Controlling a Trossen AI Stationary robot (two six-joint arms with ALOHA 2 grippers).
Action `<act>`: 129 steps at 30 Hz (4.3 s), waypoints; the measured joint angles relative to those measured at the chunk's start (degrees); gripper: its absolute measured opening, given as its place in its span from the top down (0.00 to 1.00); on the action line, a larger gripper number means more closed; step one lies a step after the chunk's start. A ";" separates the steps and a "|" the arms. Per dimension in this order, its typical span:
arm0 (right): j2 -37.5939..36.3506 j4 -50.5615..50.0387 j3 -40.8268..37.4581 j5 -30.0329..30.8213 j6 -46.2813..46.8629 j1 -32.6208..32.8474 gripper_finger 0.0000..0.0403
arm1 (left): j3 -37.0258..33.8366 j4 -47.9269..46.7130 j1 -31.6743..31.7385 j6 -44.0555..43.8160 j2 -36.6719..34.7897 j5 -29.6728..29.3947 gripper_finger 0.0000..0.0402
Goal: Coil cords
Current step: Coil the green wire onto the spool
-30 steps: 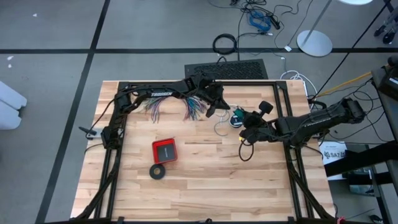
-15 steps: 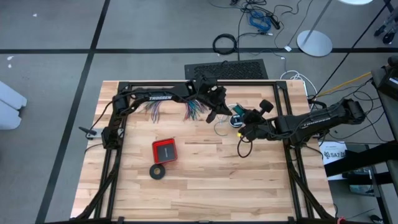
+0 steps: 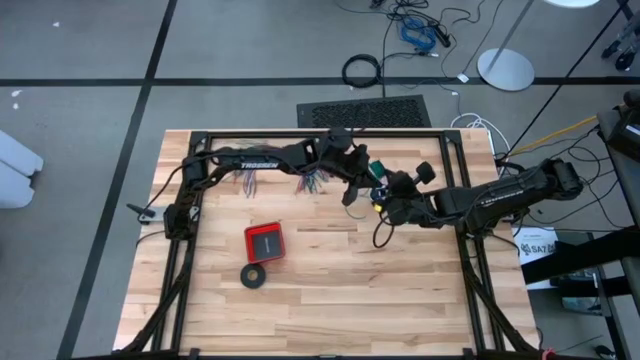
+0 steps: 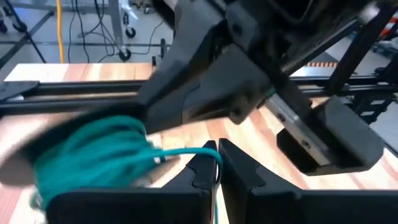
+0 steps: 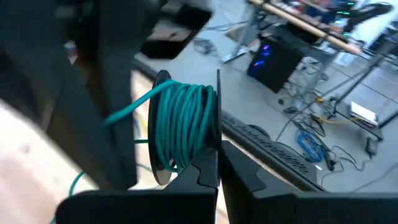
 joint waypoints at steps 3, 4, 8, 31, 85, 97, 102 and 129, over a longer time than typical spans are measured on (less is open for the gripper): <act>-0.17 0.55 0.00 1.97 1.70 0.17 1.00 | 0.00 -0.47 -0.49 0.00 0.00 -0.90 0.94; -0.18 1.10 0.00 2.32 2.06 0.16 1.00 | 0.02 -0.45 -0.75 -0.02 0.00 -1.11 0.94; -0.19 4.33 0.00 2.57 2.11 0.15 1.00 | 0.04 -0.37 -1.98 0.10 0.00 -3.00 0.94; -0.61 12.21 -0.04 6.71 3.18 4.25 1.00 | -0.55 2.30 -7.20 4.66 -0.07 -17.38 0.94; -11.01 10.29 0.02 12.63 -0.93 21.88 1.00 | -8.81 10.36 -5.48 12.09 0.02 -19.06 0.94; -10.79 -0.64 0.02 8.07 7.71 24.46 1.00 | -11.76 11.73 -4.70 10.67 0.04 -18.71 0.94; -10.10 -3.45 0.02 8.08 9.77 24.98 1.00 | -11.76 9.72 -5.60 10.24 0.04 -18.89 0.94; -7.77 -2.11 0.01 4.68 9.41 24.96 1.00 | -11.76 0.23 -4.69 14.44 1.22 -12.26 0.94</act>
